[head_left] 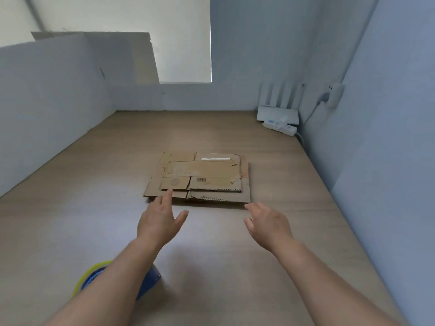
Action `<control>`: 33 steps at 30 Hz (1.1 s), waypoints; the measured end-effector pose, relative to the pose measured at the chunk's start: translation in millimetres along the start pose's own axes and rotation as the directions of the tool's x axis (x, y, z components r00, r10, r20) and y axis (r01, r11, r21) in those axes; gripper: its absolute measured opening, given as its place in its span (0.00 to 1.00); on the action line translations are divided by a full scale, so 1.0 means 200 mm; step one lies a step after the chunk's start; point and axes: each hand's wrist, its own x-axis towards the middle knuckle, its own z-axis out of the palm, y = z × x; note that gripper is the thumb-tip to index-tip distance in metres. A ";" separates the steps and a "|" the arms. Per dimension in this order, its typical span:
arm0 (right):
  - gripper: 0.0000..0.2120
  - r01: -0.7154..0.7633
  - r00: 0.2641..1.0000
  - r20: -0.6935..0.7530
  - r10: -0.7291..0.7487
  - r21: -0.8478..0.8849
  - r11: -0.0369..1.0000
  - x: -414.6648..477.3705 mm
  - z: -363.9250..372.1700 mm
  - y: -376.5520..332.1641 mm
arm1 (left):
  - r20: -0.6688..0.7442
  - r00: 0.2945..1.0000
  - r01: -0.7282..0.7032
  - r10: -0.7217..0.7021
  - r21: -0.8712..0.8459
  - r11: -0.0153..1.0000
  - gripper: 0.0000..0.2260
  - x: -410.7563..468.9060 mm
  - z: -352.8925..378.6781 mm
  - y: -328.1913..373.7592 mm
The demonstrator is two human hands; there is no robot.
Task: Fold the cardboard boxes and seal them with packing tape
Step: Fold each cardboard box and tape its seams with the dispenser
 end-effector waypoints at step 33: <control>0.25 0.004 0.845 -0.449 0.290 0.547 0.837 0.12 -0.17 -0.19 | -0.227 0.973 -0.067 -0.040 -0.443 0.894 0.05 0.04 -0.16 0.13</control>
